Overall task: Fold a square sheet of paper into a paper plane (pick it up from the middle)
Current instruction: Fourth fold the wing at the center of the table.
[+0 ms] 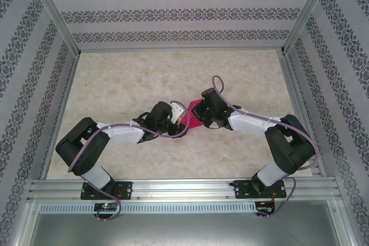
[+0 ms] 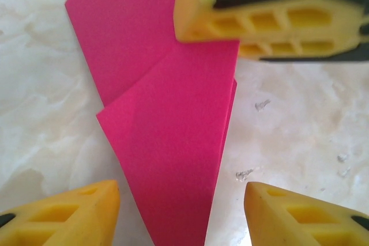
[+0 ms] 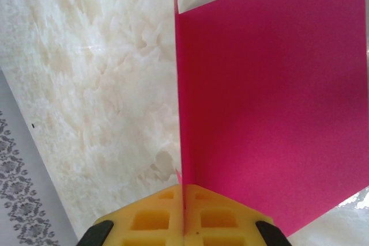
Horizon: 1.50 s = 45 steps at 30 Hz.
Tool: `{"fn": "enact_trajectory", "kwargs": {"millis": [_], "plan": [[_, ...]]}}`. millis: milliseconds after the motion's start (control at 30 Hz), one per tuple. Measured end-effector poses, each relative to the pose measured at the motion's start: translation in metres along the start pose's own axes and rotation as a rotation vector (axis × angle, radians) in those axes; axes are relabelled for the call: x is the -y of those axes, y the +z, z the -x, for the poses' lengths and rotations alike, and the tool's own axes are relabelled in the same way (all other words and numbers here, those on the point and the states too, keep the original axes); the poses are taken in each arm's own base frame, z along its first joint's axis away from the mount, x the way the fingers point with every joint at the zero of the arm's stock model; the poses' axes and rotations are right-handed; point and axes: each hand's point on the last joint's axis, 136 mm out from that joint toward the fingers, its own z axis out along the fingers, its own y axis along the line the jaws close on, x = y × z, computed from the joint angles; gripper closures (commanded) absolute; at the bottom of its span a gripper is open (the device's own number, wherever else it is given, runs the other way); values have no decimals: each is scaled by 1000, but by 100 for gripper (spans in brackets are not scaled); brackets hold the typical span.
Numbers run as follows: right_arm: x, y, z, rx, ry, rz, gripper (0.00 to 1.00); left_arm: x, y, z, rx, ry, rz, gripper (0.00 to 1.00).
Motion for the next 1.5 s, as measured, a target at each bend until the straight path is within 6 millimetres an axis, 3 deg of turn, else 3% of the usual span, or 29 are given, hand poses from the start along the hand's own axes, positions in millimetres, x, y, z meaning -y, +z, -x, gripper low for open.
{"fn": "enact_trajectory", "kwargs": {"millis": [200,467,633,767,933,1100,1500], "plan": [[2,3,0,-19,53,11,93,2,7,2,23,70,19,59],[2,5,-4,-50,68,17,69,0,11,5,43,108,39,81],[5,2,2,-48,41,20,55,-2,14,0,29,103,40,90],[11,-12,14,-21,-29,36,50,-2,15,-2,22,71,36,94],[10,-33,21,9,-190,98,49,2,17,-4,9,-27,-2,97],[5,-35,12,-27,-342,143,50,1,14,1,7,-179,-57,99],[35,6,-13,-197,-437,102,54,-6,12,0,-24,-452,-154,99]]}}
